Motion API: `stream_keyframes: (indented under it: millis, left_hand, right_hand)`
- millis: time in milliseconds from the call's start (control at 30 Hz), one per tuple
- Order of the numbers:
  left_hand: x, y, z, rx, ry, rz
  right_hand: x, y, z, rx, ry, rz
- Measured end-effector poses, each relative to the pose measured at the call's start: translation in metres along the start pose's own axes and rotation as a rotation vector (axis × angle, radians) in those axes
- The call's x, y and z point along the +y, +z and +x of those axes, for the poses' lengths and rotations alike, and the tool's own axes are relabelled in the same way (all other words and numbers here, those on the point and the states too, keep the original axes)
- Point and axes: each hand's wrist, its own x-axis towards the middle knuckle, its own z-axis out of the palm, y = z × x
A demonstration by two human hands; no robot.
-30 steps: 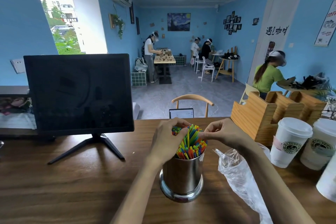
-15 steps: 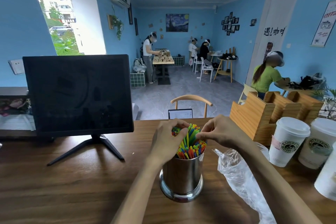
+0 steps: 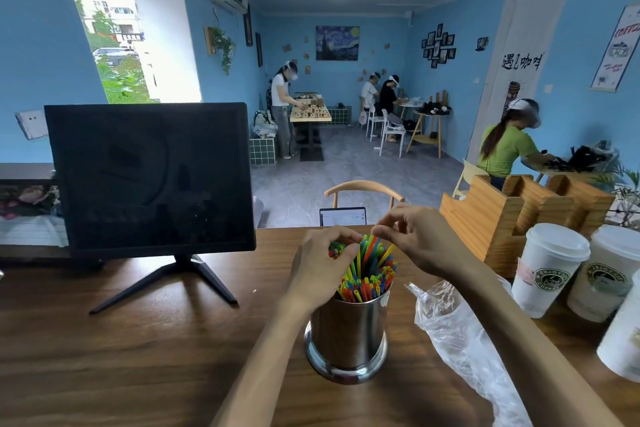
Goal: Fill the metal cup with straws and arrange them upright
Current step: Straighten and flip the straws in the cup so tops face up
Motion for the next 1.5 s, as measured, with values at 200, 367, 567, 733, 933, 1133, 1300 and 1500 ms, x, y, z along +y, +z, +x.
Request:
stream_keyframes:
  millis: [200, 367, 567, 733, 933, 1133, 1300, 1500]
  left_hand:
    - [0.000, -0.001, 0.000, -0.022, 0.004, -0.012]
    - [0.008, -0.006, -0.002, -0.036, 0.042, -0.052]
    - [0.022, -0.008, -0.007, 0.082, 0.168, -0.010]
    - [0.043, -0.019, -0.012, 0.080, 0.069, -0.490]
    - [0.053, -0.047, -0.014, 0.214, -0.091, -1.003]
    - [0.062, -0.054, -0.009, 0.430, -0.053, -1.017]
    - [0.068, -0.057, -0.007, 0.435, 0.026, -0.713]
    - [0.076, -0.051, -0.005, 0.318, 0.200, -0.462]
  right_hand:
    - [-0.010, -0.010, -0.002, 0.064, -0.040, 0.019]
    - [-0.022, -0.039, -0.002, 0.228, -0.106, 0.049]
    - [-0.039, -0.068, -0.011, 0.494, -0.267, 0.118]
    - [-0.037, -0.066, -0.011, 0.668, -0.260, 0.383]
    - [-0.001, -0.027, -0.008, 0.464, -0.019, 0.721]
    - [0.002, 0.016, -0.026, 0.156, 0.024, 0.606]
    - [-0.008, 0.028, -0.031, 0.019, -0.051, 0.375]
    - [-0.025, 0.029, -0.027, 0.028, -0.097, 0.408]
